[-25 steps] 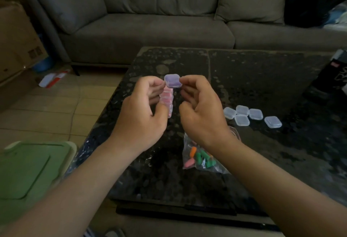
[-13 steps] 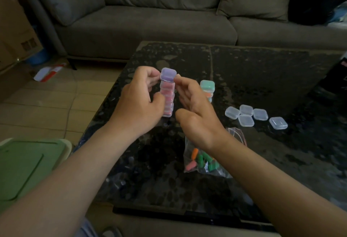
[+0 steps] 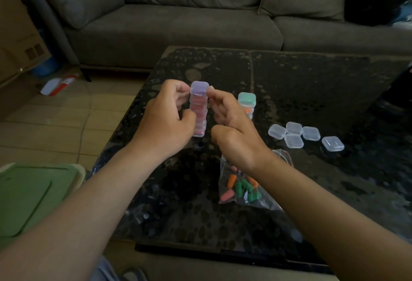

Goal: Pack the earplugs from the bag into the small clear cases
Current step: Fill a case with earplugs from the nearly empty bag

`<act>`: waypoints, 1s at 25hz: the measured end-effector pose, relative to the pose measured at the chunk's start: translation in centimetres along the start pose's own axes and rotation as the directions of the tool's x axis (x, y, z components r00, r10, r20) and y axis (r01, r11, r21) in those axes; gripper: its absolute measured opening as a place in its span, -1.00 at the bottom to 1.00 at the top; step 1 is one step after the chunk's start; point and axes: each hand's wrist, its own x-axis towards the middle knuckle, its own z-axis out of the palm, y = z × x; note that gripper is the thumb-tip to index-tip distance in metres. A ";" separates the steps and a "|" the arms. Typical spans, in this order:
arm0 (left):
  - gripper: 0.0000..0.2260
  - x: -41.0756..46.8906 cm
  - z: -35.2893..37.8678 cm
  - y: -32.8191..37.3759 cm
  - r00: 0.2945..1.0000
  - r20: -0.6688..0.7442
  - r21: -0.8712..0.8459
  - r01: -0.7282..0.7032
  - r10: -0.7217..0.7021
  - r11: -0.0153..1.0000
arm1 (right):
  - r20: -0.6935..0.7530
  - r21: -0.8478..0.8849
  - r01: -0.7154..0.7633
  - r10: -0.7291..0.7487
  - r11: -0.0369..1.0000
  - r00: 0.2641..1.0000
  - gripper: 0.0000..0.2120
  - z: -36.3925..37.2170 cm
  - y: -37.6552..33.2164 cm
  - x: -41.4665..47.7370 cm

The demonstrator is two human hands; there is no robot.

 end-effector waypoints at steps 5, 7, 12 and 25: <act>-0.65 -0.1 -0.1 0.0 1.000 -0.014 -0.034 0.016 -0.016 0.999 | -0.032 0.069 0.015 -0.012 0.997 0.999 -0.22 0.2 0.1 -0.1; -0.65 -0.1 -0.1 0.0 1.000 -0.011 -0.039 0.017 -0.017 0.999 | -0.038 0.082 0.025 -0.022 0.996 0.999 -0.23 0.3 0.2 -0.1; -0.66 0.1 -0.1 -0.2 1.000 -0.017 -0.052 0.020 -0.021 0.998 | -0.037 0.056 0.017 -0.015 0.998 0.999 -0.26 0.2 0.3 -0.2; -0.86 -1.5 0.8 1.8 0.965 -0.211 0.033 -0.154 0.158 0.988 | -0.349 -0.400 0.096 -0.248 0.911 0.904 -0.72 -1.4 -1.4 -3.3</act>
